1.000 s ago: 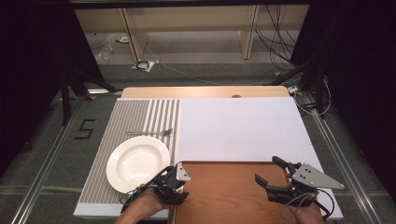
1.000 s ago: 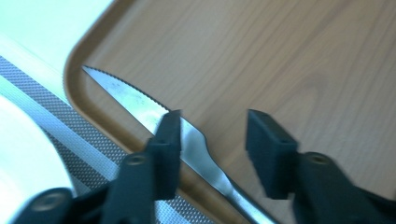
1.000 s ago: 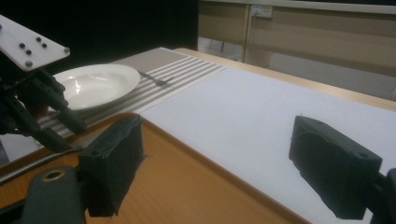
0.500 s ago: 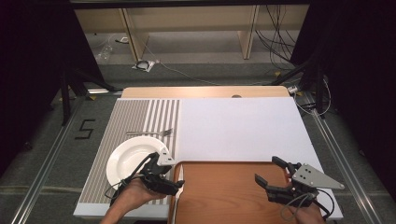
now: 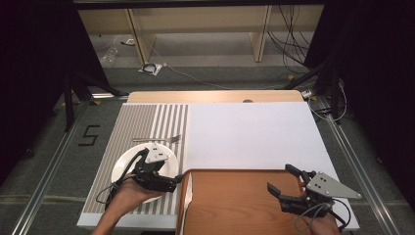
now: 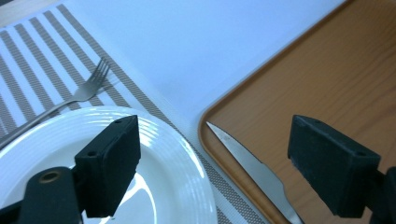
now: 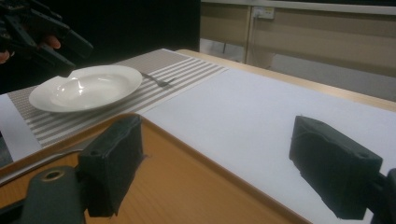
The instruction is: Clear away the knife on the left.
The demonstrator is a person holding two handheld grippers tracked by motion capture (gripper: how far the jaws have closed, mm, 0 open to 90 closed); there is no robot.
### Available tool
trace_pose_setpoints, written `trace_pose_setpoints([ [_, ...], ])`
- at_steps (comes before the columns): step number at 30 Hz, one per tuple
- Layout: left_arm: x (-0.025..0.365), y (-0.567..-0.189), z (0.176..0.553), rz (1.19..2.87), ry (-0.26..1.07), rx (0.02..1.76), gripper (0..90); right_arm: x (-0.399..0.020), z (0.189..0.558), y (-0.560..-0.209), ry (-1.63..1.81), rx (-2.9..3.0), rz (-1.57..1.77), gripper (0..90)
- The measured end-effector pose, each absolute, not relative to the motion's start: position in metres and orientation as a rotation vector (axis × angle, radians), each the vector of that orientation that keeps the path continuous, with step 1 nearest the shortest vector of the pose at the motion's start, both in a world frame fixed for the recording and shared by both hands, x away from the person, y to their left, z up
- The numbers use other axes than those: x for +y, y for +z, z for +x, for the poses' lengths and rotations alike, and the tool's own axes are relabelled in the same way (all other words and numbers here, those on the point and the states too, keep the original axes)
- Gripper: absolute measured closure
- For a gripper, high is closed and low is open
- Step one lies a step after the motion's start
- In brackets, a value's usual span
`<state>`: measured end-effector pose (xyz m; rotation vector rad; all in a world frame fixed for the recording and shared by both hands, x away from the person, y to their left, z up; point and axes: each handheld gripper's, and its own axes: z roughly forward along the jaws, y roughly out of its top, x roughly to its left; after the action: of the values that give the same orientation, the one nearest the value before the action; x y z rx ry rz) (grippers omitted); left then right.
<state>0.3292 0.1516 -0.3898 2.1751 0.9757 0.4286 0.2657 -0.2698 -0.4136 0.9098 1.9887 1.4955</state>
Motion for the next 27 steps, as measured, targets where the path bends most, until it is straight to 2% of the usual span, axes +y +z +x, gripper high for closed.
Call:
trace_pose_setpoints([
  [12,0.176,-0.374,0.341,2.108,0.483,1.043,17.5,-0.271,0.266,-0.414,1.491,1.993,0.911,18.4],
  [27,0.193,-0.377,0.354,2.086,0.489,1.103,17.6,-0.270,0.266,-0.415,1.485,1.995,0.917,18.4],
])
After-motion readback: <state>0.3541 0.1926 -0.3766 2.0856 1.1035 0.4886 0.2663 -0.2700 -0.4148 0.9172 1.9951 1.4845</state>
